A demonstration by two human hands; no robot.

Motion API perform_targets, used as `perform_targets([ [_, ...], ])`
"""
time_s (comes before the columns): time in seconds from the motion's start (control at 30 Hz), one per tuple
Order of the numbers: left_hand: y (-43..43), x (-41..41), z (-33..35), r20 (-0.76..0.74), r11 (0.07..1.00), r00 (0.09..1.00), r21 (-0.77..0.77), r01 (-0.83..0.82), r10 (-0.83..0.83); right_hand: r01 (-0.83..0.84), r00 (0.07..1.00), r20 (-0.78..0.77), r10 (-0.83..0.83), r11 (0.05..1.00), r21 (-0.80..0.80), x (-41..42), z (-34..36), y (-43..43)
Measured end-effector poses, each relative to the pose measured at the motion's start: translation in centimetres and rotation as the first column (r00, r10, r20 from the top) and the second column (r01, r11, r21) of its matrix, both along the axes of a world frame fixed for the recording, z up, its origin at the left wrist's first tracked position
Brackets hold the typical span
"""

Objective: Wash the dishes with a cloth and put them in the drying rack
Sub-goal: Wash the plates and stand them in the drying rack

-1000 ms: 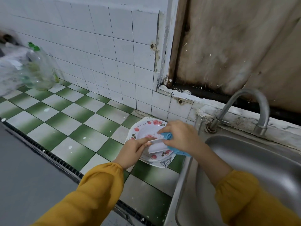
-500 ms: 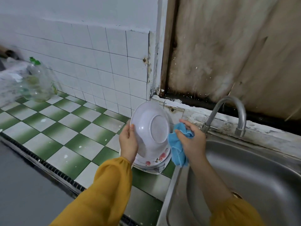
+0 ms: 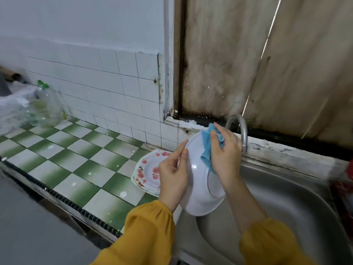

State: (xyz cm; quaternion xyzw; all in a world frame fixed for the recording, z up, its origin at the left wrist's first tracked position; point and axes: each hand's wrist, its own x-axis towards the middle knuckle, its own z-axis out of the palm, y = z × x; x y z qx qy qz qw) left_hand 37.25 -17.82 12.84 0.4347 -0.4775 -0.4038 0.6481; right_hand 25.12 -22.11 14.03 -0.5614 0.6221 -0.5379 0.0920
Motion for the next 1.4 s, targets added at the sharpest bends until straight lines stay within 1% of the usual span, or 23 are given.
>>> perform_targets([
  [0.03,0.5,-0.8,0.4,-0.002,1.000,1.000,-0.004,0.004,-0.004,0.025,0.999,0.032,-0.025,1.000,0.010,-0.7,0.2,0.5],
  [0.07,0.8,-1.5,0.9,-0.008,1.000,1.000,-0.008,0.007,-0.008,0.017,0.999,-0.032,-0.018,0.999,-0.029,-0.8,0.4,1.4],
  [0.1,1.1,-2.4,1.2,-0.021,1.000,1.000,-0.007,0.009,-0.009,-0.037,0.988,-0.155,0.022,0.994,-0.099,-0.9,0.4,2.7],
  [0.17,1.8,-3.8,1.9,-0.073,1.000,0.997,0.000,0.003,-0.003,-0.216,0.895,-0.433,0.110,0.955,-0.203,-1.0,-0.8,5.0],
  [0.23,2.9,-4.9,2.2,-0.118,1.000,0.993,-0.008,0.001,-0.002,-0.272,0.862,-0.488,0.141,0.939,-0.210,-2.7,-1.6,5.8],
  [0.27,3.6,-5.4,2.4,-0.111,1.000,0.994,-0.022,0.002,-0.005,-0.228,0.903,-0.409,0.133,0.955,-0.192,-3.8,-1.7,5.7],
  [0.33,5.4,-6.3,2.8,-0.075,0.998,0.997,-0.058,-0.016,0.011,-0.110,0.993,-0.047,0.107,0.990,-0.083,-6.0,-1.2,5.3],
  [0.4,7.2,-7.2,3.0,-0.044,0.992,0.998,-0.117,-0.046,0.041,-0.103,0.939,0.326,0.109,0.994,-0.034,-7.3,-0.8,5.2],
  [0.43,7.9,-7.6,3.1,-0.022,0.987,0.998,-0.150,-0.059,0.057,-0.111,0.912,0.388,0.133,0.991,-0.081,-7.3,-0.8,5.6],
  [0.5,8.9,-8.5,3.2,-0.014,0.980,0.998,-0.184,-0.070,0.069,-0.138,0.932,0.290,0.220,0.951,-0.277,-7.1,-0.8,7.7],
  [0.57,9.1,-9.3,3.3,-0.018,0.979,0.996,-0.184,-0.085,0.083,-0.234,0.961,0.032,0.273,0.872,-0.430,-7.2,-1.5,9.6],
  [0.63,9.1,-9.8,3.3,-0.051,0.981,0.994,-0.167,-0.099,0.092,-0.355,0.933,-0.229,0.278,0.817,-0.454,-7.9,-2.5,10.7],
  [0.7,9.4,-10.3,3.2,-0.117,0.988,0.991,-0.131,-0.085,0.070,-0.420,0.890,-0.355,0.285,0.813,-0.402,-9.7,-3.1,11.4],
  [0.77,9.9,-11.2,2.7,-0.143,0.993,0.988,-0.090,-0.076,0.063,-0.346,0.915,-0.318,0.247,0.886,-0.309,-12.3,-3.4,11.4],
  [0.87,10.7,-12.8,2.5,-0.166,0.997,0.985,-0.049,-0.065,0.056,-0.228,0.973,-0.071,0.220,0.961,-0.156,-14.8,-1.8,11.1],
  [0.9,10.9,-13.4,2.6,-0.174,0.996,0.983,-0.042,-0.074,0.066,-0.229,0.973,-0.052,0.224,0.964,-0.135,-15.0,-1.2,11.4],
  [0.97,10.7,-14.0,2.5,-0.199,0.993,0.975,-0.047,-0.110,0.099,-0.309,0.943,-0.185,0.276,0.932,-0.187,-14.6,-0.8,12.7],
  [1.03,10.5,-14.0,2.5,-0.249,0.990,0.961,-0.041,-0.136,0.122,-0.491,0.821,-0.436,0.369,0.846,-0.209,-15.0,-1.6,14.6],
  [1.1,10.8,-13.9,2.3,-0.305,0.992,0.946,-0.017,-0.126,0.115,-0.585,0.721,-0.559,0.408,0.791,-0.177,-16.9,-2.6,14.9],
  [1.13,11.0,-13.9,2.0,-0.321,0.992,0.939,0.001,-0.127,0.120,-0.568,0.744,-0.526,0.411,0.804,-0.176,-17.8,-2.9,14.5],
  [1.23,11.5,-14.3,1.1,-0.347,0.987,0.924,0.063,-0.145,0.158,-0.420,0.893,-0.258,0.369,0.888,-0.187,-17.9,-3.2,13.6],
  [1.27,11.4,-14.3,1.1,-0.361,0.985,0.917,0.073,-0.155,0.171,-0.406,0.903,-0.240,0.357,0.893,-0.196,-17.3,-3.2,13.9],
  [1.4,11.2,-13.6,1.6,-0.408,0.981,0.893,0.078,-0.175,0.192,-0.587,0.784,-0.455,0.422,0.742,-0.324,-17.4,-3.8,15.5],
])
